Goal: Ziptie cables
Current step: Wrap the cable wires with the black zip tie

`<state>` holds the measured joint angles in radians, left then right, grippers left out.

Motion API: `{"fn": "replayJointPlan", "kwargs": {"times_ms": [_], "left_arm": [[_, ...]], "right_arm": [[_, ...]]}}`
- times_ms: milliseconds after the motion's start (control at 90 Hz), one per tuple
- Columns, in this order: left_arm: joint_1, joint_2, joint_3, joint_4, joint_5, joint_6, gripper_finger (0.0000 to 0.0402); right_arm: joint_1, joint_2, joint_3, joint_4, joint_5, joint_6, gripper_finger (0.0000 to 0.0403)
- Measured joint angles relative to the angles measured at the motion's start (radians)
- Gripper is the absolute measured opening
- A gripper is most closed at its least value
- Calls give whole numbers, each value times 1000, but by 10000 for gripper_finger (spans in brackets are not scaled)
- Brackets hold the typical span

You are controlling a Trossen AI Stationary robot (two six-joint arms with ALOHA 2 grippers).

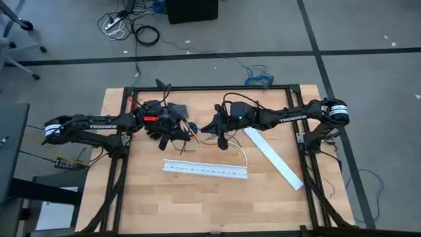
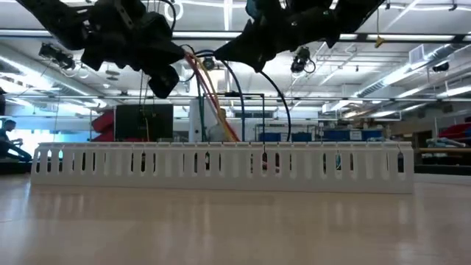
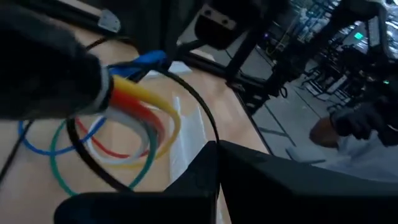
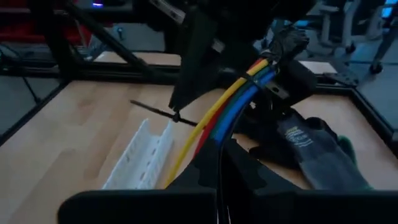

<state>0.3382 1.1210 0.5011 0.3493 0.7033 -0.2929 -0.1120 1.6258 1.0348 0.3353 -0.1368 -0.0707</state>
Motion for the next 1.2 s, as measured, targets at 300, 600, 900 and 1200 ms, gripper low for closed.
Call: {"fn": "replayJointPlan", "kwargs": {"times_ms": [300, 600, 900, 1200], "left_arm": [[0, -1, 0, -41, -2, -5, 0], [0, -3, 0, -218, -55, 92, 0], [0, -3, 0, -223, -77, 107, 0], [0, -3, 0, -224, -76, 103, 0]], "right_arm": [[0, 145, 62, 71, 3, 27, 0], [0, 156, 82, 26, 6, 30, 0], [-2, 156, 82, 8, 6, 42, 18], [-2, 156, 82, 3, 6, 21, 80]]}}
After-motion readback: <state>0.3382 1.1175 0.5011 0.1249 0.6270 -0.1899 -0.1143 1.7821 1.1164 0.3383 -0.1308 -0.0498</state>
